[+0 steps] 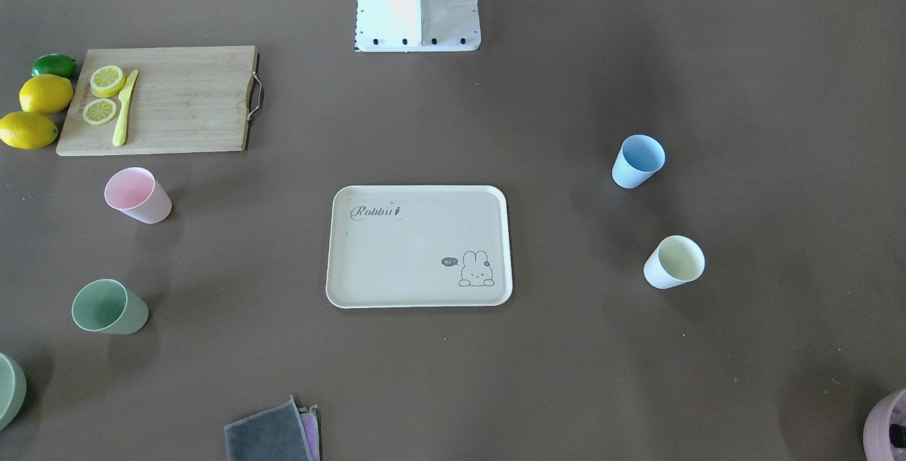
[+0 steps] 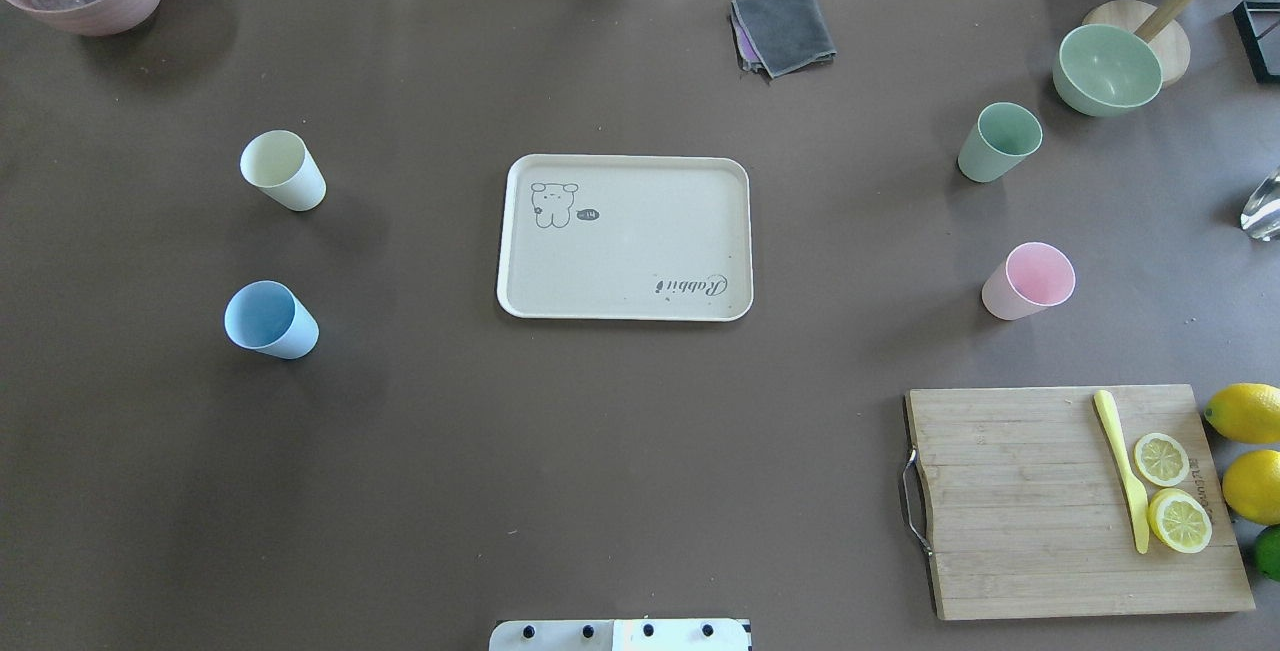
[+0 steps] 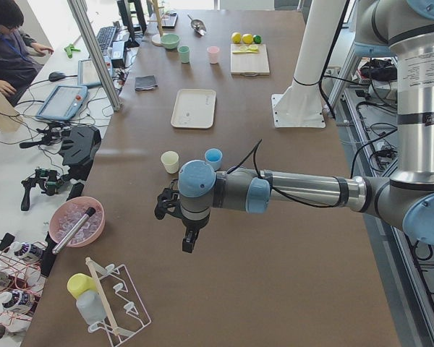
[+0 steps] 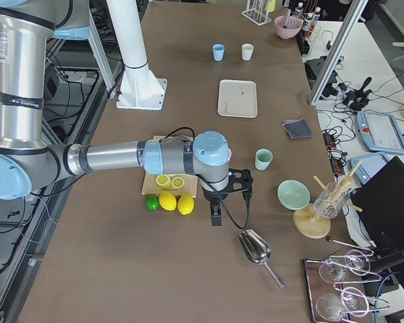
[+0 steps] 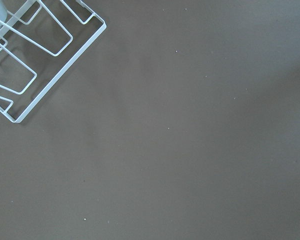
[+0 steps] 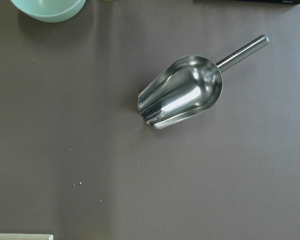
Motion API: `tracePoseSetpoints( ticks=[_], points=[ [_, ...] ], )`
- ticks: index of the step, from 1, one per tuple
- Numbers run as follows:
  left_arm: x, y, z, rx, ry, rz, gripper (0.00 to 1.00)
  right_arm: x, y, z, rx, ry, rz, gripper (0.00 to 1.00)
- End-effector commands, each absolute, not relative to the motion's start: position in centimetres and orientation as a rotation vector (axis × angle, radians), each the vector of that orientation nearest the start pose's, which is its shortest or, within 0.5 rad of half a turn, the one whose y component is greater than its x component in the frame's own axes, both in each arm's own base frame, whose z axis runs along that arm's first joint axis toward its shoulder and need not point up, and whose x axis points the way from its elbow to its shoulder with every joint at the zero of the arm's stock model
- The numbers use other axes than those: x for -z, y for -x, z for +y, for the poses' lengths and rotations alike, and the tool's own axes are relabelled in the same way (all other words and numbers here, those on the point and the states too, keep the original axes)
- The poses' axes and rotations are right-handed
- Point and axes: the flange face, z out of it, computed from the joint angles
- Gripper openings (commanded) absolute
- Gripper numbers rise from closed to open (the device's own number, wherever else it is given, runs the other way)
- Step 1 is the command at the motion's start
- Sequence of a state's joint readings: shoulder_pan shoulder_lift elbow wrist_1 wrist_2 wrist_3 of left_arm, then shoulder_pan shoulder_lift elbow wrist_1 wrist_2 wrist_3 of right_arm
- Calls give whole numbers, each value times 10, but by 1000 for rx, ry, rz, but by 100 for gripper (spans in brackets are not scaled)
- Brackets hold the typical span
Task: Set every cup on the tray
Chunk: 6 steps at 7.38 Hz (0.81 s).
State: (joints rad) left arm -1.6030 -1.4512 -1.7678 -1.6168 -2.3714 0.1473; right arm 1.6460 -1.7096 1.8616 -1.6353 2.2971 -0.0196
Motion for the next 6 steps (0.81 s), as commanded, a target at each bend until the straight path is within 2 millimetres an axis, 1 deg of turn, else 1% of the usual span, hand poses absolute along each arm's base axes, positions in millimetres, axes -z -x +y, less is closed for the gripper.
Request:
tracePoseSetpoints(
  ticks=[1,3,4,5,6],
  points=[
    [-600,76,-447,-175,-224,779,99,-590,-100,-429,-15,-138,-718,100],
    [-585,76,-450,-189,-255,773,99,-588,-100,-429,-14,-143,-719,100],
    [-572,75,-454,-198,-281,774,99,-588,-100,-429,-12,-145,-719,100],
    [-532,74,-462,-255,-414,762,99,-577,-100,-435,-3,-167,-720,100],
    [-521,75,-467,-305,-539,741,99,-571,-100,-434,-1,-177,-721,100]
  ],
)
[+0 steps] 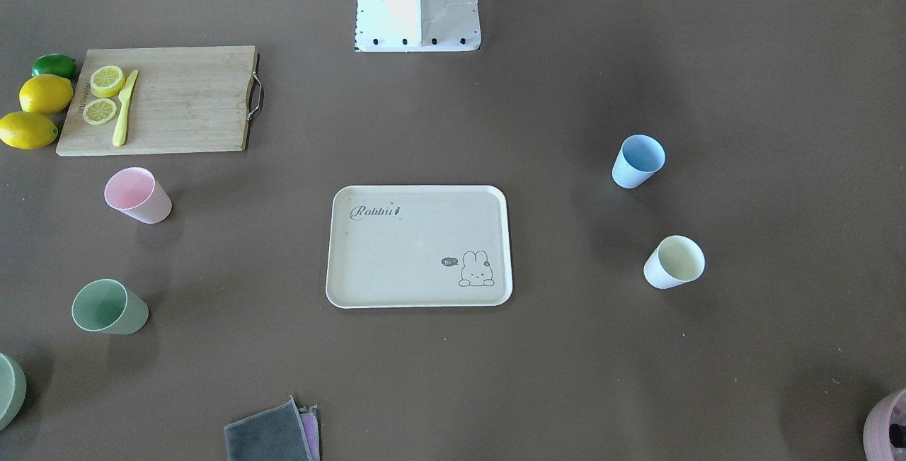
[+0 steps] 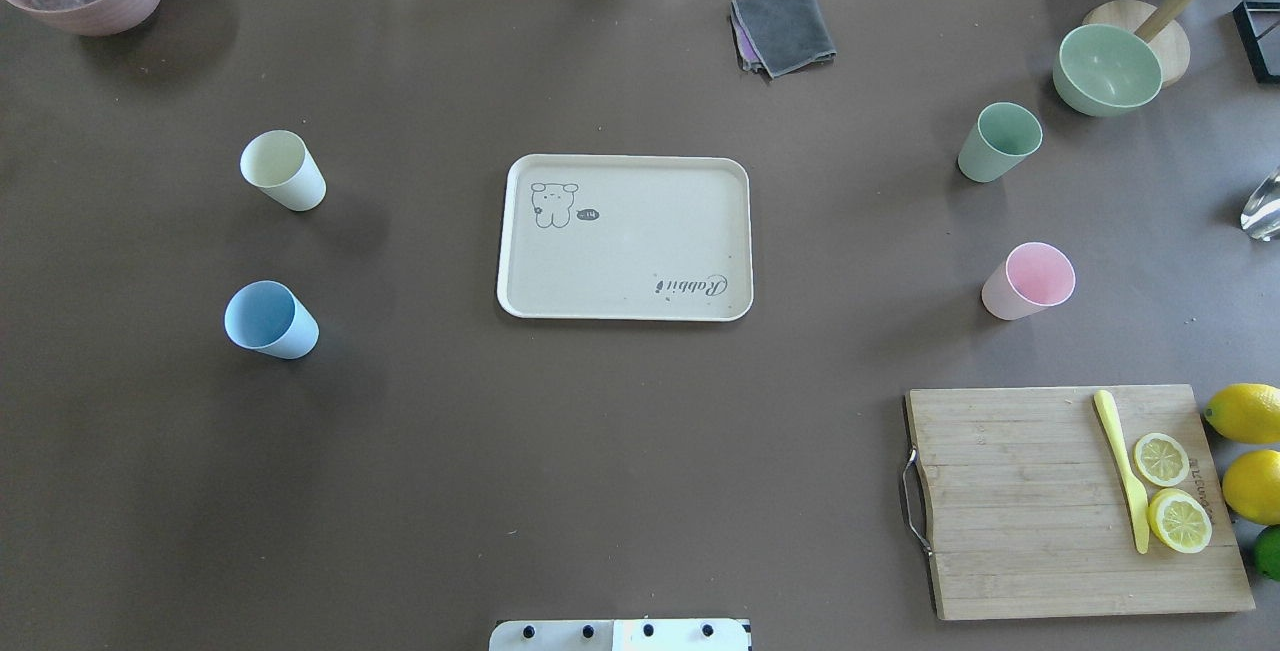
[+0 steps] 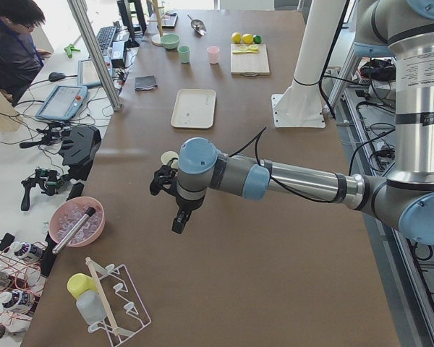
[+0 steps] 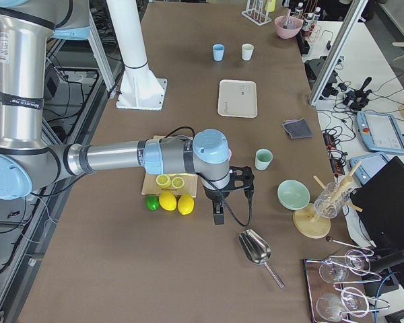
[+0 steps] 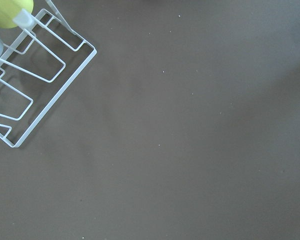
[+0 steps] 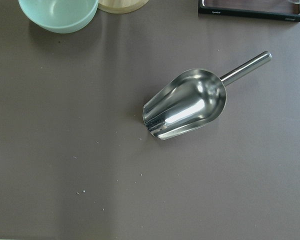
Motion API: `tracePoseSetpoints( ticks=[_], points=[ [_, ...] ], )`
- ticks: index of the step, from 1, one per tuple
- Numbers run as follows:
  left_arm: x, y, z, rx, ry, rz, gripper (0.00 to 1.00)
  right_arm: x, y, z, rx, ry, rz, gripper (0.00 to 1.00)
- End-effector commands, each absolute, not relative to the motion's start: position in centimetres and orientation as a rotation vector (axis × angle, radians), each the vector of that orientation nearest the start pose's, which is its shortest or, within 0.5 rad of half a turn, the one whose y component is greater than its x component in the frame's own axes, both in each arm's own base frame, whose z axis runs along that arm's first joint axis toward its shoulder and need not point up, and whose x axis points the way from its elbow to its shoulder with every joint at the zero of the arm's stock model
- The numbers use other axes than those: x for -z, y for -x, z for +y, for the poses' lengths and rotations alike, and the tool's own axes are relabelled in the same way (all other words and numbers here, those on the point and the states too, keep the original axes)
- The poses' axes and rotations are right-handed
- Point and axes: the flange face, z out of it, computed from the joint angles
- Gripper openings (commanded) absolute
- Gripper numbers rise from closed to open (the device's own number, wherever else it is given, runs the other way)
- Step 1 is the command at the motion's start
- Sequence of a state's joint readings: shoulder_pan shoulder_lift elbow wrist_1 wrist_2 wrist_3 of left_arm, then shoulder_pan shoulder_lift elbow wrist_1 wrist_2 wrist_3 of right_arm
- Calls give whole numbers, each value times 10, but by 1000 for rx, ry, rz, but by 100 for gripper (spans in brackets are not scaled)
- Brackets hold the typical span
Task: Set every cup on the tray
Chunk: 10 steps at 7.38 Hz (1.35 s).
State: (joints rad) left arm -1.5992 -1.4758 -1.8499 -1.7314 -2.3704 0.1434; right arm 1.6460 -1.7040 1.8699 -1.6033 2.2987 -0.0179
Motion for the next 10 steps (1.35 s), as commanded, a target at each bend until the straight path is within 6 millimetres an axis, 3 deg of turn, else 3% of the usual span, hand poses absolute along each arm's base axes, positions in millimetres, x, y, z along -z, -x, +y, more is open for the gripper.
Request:
tracePoseSetpoints(
  ticks=[1,2,4,6,7,8,9,10],
  points=[
    [-500,74,-512,-350,-646,730,99,-567,-100,-435,3,-186,-721,100],
    [-501,72,-522,-368,-655,763,99,-565,-100,-436,2,-188,-721,100],
    [-497,65,-519,-415,-687,830,99,-561,-99,-438,7,-225,-730,100],
    [-528,52,-530,-306,-575,881,99,-564,-97,-439,-10,-211,-733,100],
    [-524,22,-536,-256,-513,925,99,-547,-79,-456,-83,-183,-756,100],
    [-500,-10,-555,-168,-446,972,99,-527,-51,-475,-128,-151,-773,100],
    [-483,-59,-565,-151,-380,1007,99,-513,-23,-490,-155,-123,-781,100],
    [-475,-93,-579,-171,-378,973,99,-495,1,-503,-172,-109,-793,100]
  ],
)
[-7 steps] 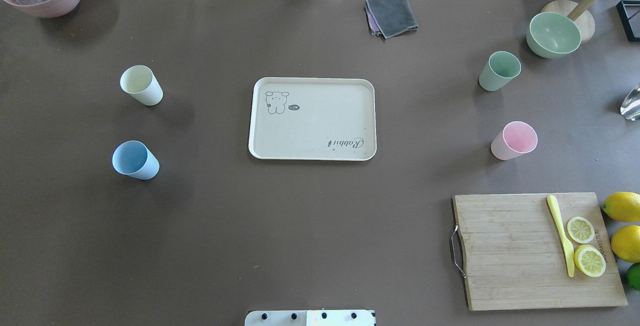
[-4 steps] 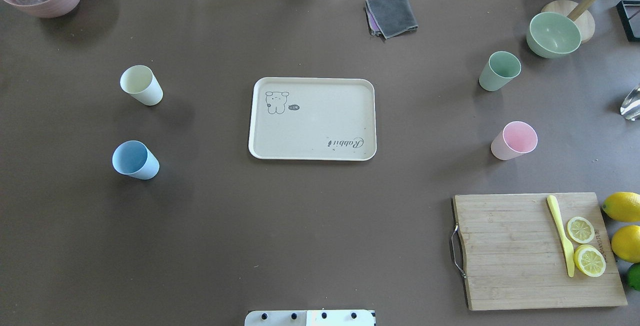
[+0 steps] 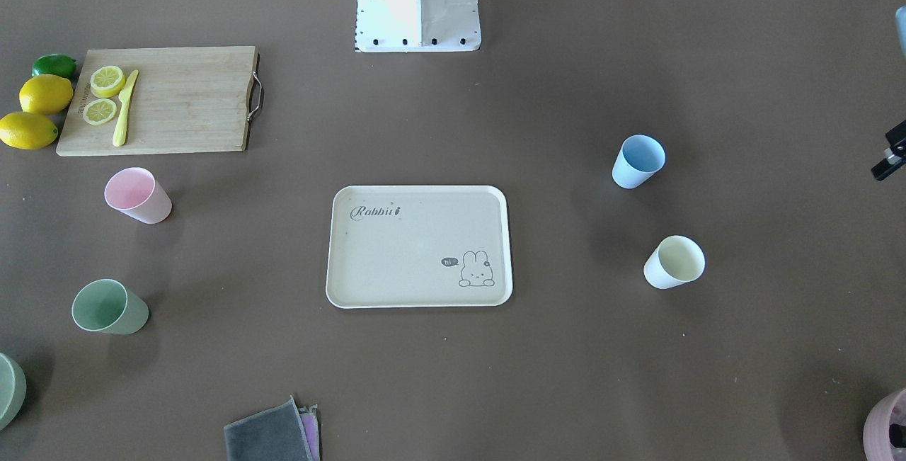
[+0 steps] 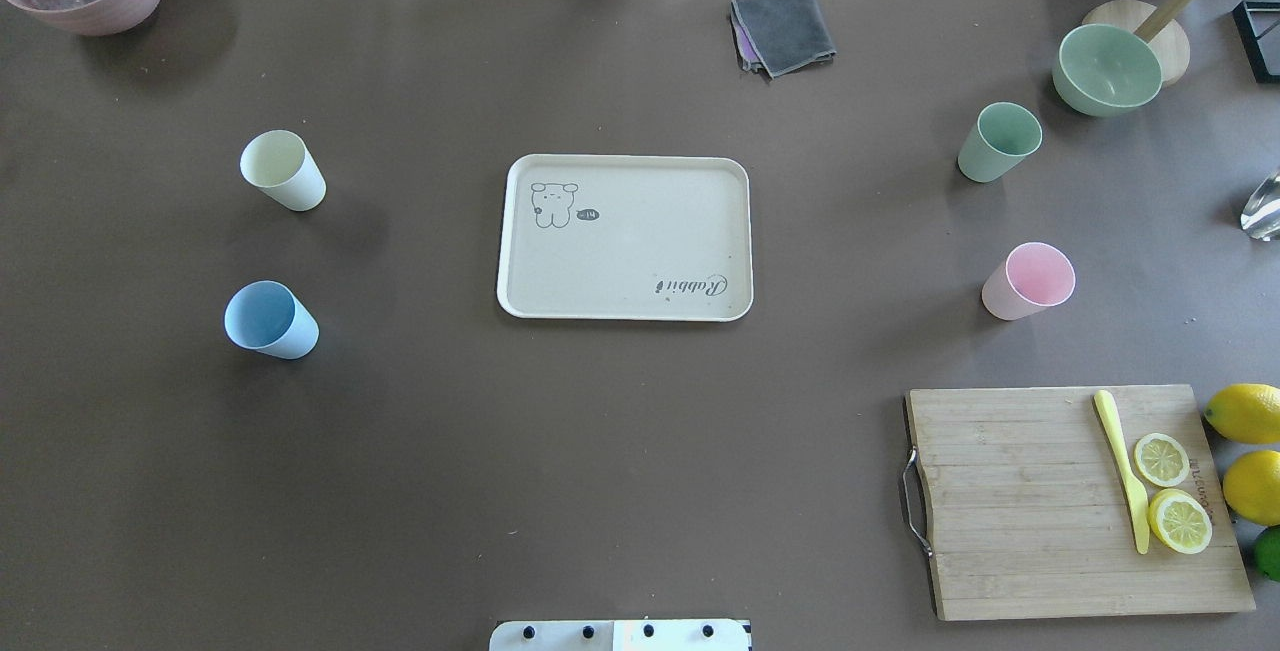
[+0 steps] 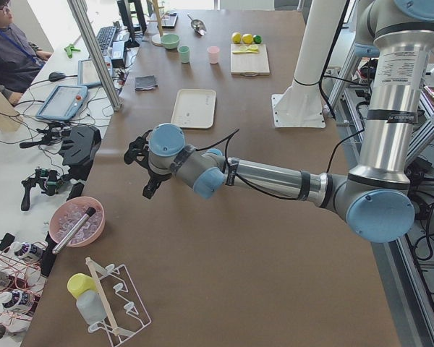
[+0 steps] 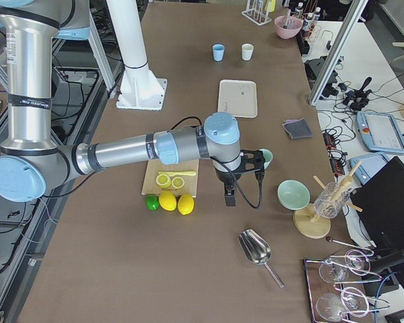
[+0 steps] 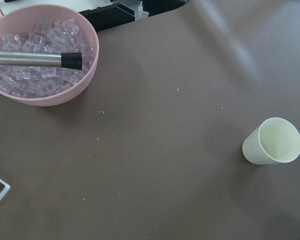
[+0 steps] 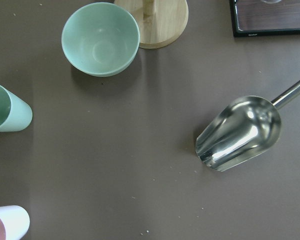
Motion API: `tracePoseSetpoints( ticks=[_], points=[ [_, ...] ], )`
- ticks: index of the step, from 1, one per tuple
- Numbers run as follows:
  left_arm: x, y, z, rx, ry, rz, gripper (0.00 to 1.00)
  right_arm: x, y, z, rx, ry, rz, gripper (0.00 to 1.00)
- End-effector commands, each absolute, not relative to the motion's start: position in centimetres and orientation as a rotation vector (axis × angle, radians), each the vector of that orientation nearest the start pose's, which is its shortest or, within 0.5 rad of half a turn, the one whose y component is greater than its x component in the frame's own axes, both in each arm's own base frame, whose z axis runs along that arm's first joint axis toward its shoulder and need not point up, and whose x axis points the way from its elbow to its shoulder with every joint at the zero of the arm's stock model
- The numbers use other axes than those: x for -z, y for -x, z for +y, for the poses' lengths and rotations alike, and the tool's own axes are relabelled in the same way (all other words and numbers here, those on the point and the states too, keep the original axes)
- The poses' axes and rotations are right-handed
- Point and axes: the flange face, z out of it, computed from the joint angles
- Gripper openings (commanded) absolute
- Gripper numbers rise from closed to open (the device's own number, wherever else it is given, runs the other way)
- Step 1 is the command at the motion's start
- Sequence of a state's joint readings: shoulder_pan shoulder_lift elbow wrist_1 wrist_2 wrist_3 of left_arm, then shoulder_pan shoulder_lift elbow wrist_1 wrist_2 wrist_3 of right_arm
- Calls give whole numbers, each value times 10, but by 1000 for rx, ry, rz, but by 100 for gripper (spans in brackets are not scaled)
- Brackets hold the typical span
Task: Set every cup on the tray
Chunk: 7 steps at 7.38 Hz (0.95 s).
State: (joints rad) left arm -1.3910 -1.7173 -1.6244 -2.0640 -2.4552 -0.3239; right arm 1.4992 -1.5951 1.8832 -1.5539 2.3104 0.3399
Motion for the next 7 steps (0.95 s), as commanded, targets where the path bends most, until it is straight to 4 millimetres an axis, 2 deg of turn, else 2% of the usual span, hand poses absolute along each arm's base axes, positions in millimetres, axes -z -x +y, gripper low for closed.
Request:
tracePoseSetpoints(
  ticks=[1,2,3,5,6,7],
  points=[
    [-466,-133,-598,-156,-340,975,99,-482,24,-512,-169,-101,-792,100],
    [-463,-169,-617,-169,-309,976,99,-479,34,-513,-164,-95,-794,100],
    [-465,-206,-619,-205,-282,985,98,-477,36,-513,-156,-104,-799,100],
    [-467,-252,-616,-159,-267,1038,98,-480,37,-511,-155,-103,-799,100],
    [-472,-278,-610,-140,-301,994,95,-482,38,-511,-153,-99,-797,100],
    [-476,-287,-610,-135,-311,970,92,-481,38,-510,-153,-101,-798,100]
  ],
)
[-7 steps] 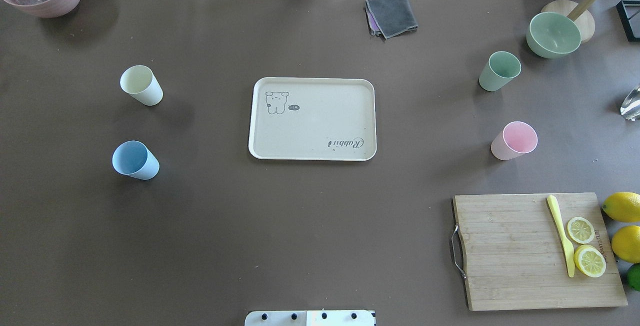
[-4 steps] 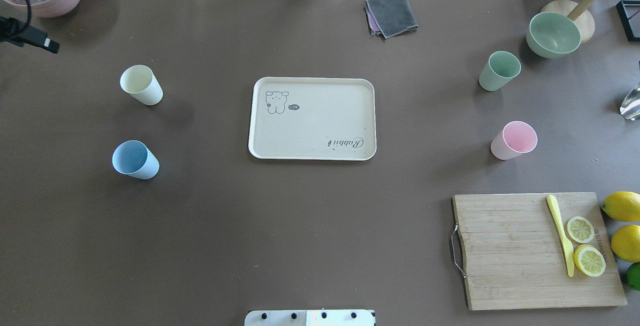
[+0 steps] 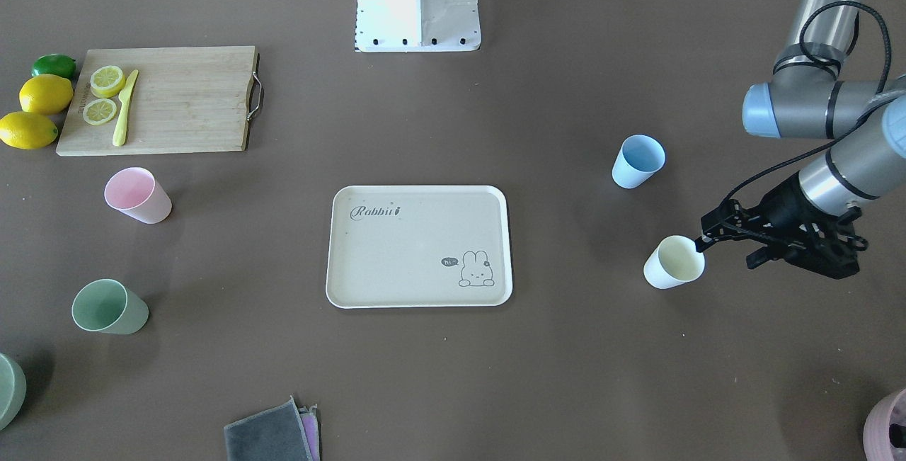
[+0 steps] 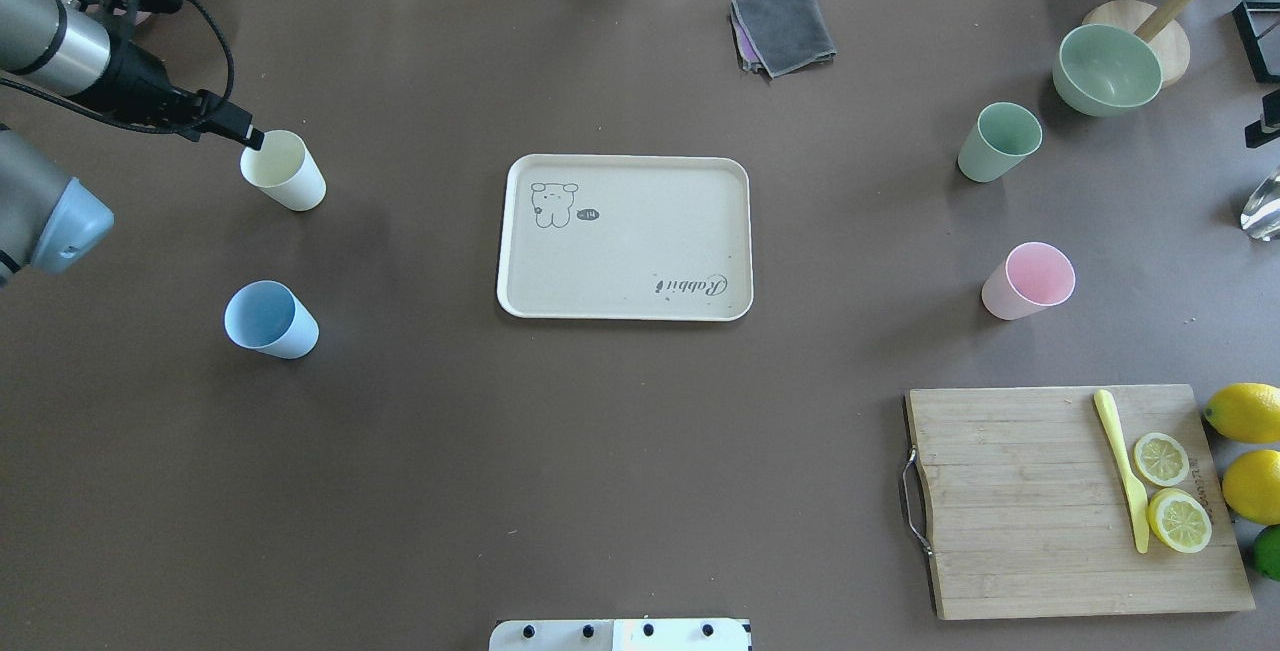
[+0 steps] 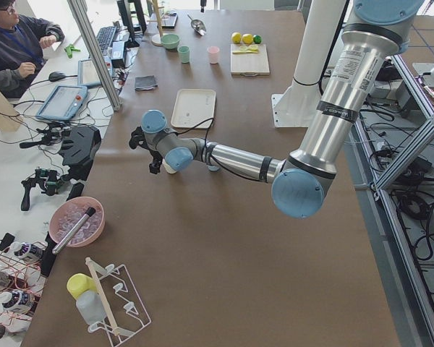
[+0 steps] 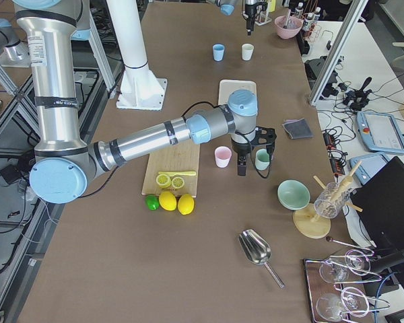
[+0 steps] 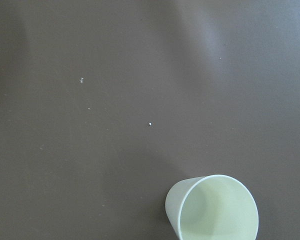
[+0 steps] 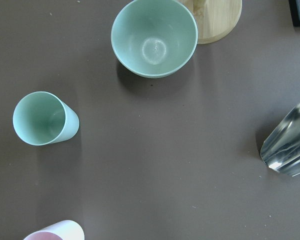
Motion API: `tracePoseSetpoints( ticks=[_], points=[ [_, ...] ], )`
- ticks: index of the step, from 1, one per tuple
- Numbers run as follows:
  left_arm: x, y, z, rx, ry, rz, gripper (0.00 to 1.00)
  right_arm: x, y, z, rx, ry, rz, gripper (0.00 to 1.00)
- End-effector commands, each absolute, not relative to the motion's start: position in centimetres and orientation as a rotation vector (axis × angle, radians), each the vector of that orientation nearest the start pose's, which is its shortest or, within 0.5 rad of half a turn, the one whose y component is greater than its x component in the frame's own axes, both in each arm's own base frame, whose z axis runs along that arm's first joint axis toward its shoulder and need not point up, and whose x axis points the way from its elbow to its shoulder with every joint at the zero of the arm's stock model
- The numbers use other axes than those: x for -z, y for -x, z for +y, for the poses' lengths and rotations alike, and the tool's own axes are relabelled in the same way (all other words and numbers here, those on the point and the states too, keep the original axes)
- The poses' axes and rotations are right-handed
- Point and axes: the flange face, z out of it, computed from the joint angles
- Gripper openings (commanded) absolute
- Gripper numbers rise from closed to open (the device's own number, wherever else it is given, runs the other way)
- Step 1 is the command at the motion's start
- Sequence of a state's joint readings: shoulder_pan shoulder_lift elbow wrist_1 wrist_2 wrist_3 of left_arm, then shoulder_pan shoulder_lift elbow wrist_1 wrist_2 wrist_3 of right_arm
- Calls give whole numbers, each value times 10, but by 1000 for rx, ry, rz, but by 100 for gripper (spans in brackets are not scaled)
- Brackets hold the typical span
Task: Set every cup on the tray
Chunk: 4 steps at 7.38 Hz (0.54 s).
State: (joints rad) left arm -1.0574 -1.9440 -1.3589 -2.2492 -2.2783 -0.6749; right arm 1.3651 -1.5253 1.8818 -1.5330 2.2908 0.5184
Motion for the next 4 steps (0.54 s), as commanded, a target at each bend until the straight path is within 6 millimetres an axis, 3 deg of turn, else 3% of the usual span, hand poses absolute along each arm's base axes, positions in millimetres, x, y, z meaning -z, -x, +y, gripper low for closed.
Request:
tracePoseSetpoints(
  ticks=[1,2,4],
  points=[
    [-480,-289,-609,-139,-314,967,88,-481,38,-510,-153,-101,-798,100],
    [-490,-295,-608,-147,-311,965,80,-482,38,-511,-153,-99,-797,100],
    [-498,-317,-599,-163,-345,935,51,-483,39,-510,-152,-97,-797,100]
  ],
)
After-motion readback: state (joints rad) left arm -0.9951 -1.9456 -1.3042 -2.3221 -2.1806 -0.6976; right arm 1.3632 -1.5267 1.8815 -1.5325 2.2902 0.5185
